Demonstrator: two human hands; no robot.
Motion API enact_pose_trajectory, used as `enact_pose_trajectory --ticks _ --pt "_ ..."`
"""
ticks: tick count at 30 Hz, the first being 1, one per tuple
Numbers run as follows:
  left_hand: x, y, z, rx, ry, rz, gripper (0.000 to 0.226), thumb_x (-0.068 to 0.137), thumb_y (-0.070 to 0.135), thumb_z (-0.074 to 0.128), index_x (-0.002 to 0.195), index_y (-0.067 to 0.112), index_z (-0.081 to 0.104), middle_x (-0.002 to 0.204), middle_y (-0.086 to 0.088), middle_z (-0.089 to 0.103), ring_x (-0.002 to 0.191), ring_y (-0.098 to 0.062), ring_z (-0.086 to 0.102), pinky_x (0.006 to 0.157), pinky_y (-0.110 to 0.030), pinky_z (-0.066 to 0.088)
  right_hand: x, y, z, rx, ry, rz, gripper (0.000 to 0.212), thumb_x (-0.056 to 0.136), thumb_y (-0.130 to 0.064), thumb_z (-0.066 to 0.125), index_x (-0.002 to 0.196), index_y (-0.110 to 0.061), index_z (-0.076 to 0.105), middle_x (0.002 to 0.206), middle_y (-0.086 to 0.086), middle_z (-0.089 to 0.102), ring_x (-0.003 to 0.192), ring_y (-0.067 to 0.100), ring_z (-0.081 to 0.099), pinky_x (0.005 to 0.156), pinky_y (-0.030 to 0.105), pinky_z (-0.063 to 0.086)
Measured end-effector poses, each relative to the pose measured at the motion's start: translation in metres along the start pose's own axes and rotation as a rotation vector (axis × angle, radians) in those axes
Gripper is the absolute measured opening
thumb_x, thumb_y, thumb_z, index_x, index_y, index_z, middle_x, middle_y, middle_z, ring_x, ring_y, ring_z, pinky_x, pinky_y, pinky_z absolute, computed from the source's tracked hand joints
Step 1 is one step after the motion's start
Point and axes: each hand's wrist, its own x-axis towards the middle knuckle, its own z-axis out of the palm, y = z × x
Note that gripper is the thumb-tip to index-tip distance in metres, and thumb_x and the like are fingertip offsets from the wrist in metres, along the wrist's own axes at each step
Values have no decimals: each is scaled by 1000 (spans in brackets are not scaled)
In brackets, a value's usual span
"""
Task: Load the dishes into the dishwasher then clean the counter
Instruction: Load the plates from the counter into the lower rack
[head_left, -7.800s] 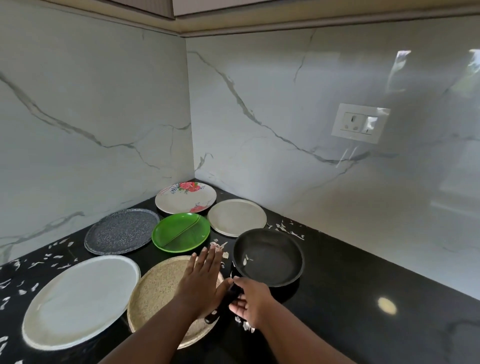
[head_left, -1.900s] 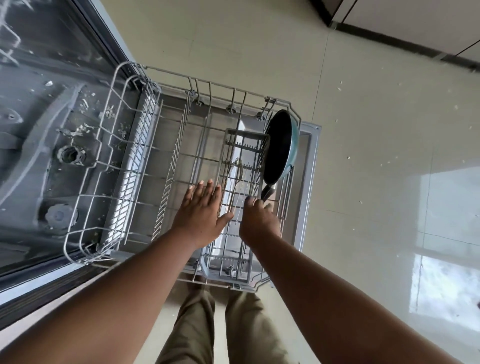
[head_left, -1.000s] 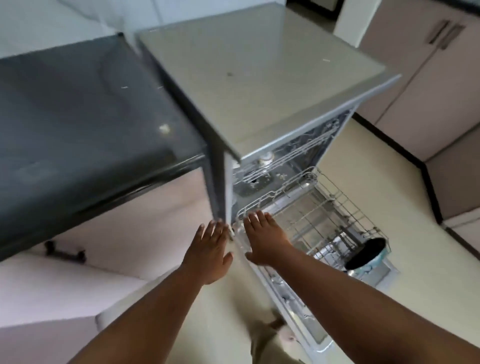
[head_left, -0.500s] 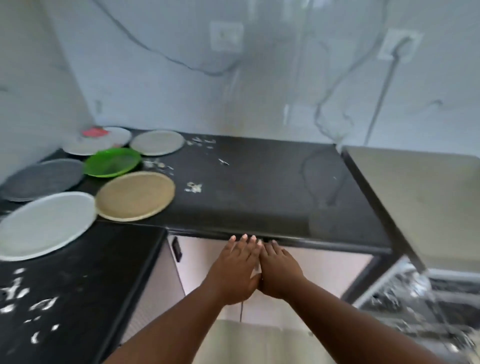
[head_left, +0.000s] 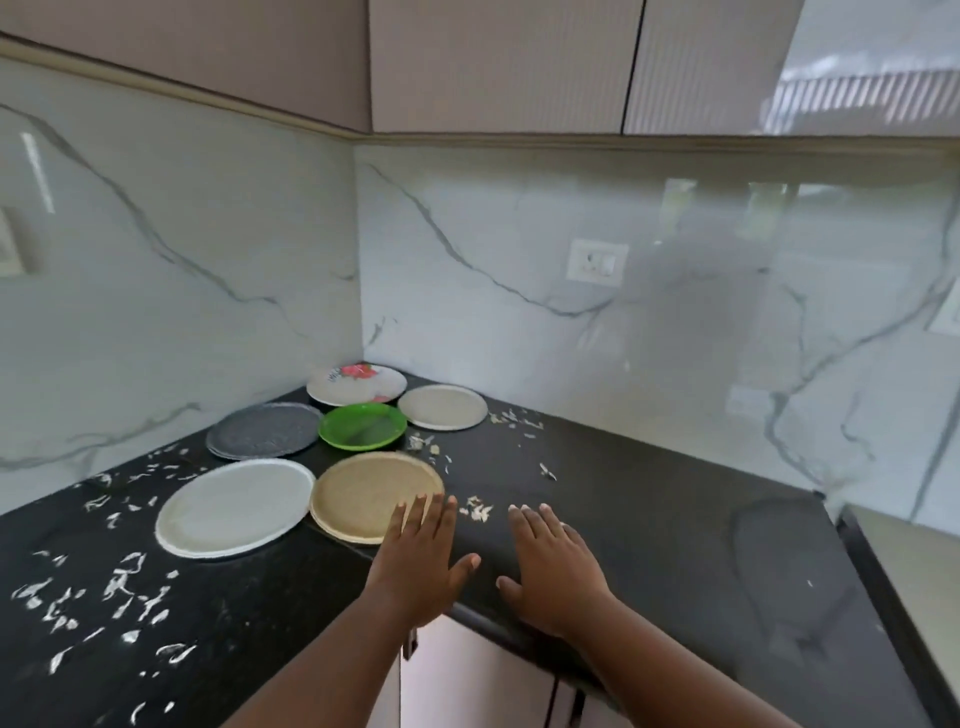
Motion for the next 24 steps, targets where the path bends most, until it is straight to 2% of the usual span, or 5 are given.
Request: enact_pose_trajectory --ticks 7,10,13,17,24 --pt "9 -10 -26 -28 5 -217 125 49 75 -36 154 15 -5 162 -7 -9 148 -25 -13 117 -45 -12 39 25 -30 82 8 -54 82 94 -48 48 156 -16 4 164 3 7 151 23 1 121 40 9" --pt "7 -26 -27 -37 -26 -311 109 66 76 -20 154 15 -6 162 -7 -11 148 -25 -15 118 -44 -12 54 25 -28 117 -17 -49 82 94 -48 48 156 -16 4 164 3 8 151 23 1 121 40 10" --pt "12 -50 -25 -62 -40 -431 118 57 79 -24 154 14 -9 162 -8 -12 148 -25 -16 119 -45 -11 72 21 -24 139 -49 -53 82 94 -48 49 156 -16 6 163 2 10 151 22 3 120 39 12" --pt "30 -88 -14 -83 -57 -545 86 93 69 13 153 12 -12 161 -9 -16 147 -26 -18 118 -46 -12 108 15 -18 229 -78 -1 81 92 -48 52 155 -15 12 162 3 17 150 21 8 117 39 21" --pt "87 -166 17 -121 -103 -569 87 94 67 18 152 10 -13 161 -10 -17 147 -27 -19 118 -47 -13 185 -15 -7 123 -191 12 80 93 -47 54 155 -17 13 162 2 16 151 19 6 118 38 20"
